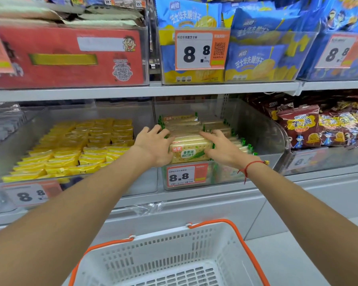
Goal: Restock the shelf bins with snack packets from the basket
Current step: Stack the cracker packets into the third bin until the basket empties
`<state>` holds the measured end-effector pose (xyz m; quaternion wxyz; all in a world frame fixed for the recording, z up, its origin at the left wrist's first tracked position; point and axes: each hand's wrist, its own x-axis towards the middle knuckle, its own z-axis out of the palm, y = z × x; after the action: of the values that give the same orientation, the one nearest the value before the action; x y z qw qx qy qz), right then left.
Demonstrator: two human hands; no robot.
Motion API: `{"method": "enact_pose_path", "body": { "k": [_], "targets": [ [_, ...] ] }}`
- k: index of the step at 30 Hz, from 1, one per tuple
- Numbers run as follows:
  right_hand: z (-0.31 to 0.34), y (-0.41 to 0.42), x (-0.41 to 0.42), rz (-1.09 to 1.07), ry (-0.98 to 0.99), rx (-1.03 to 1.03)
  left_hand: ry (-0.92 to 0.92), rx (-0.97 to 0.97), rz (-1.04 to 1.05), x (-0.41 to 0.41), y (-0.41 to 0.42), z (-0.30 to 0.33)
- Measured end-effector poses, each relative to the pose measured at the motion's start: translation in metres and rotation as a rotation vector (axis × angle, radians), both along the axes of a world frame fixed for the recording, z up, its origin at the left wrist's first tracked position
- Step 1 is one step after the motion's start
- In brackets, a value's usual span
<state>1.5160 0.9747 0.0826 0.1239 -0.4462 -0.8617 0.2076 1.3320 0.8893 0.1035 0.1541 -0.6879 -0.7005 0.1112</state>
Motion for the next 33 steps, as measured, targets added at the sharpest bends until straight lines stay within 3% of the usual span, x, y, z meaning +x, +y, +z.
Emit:
{"method": "enact_pose_path", "body": {
  "k": [6, 14, 18, 23, 30, 33],
  "targets": [
    [0.007, 0.002, 0.001, -0.013, -0.145, 0.013, 0.010, -0.073, 0.047, 0.009, 0.002, 0.008],
    [0.007, -0.015, 0.017, -0.096, 0.101, 0.287, -0.159, 0.188, -0.029, 0.024, -0.013, 0.014],
    [0.007, -0.041, 0.029, -0.099, 0.275, 0.373, -0.359, 0.401, -0.070, 0.038, -0.040, 0.011],
    [-0.028, -0.077, 0.053, -0.059, 0.301, 0.118, -0.619, 0.290, 0.045, 0.064, -0.077, -0.029],
    [-0.123, -0.137, 0.100, -0.034, -0.109, -0.507, -0.712, -0.164, 0.182, 0.092, -0.131, -0.161],
    [-0.167, -0.153, 0.103, -0.018, -0.318, -0.673, -0.813, -0.334, 0.248, 0.099, -0.145, -0.211]
  ]
}}
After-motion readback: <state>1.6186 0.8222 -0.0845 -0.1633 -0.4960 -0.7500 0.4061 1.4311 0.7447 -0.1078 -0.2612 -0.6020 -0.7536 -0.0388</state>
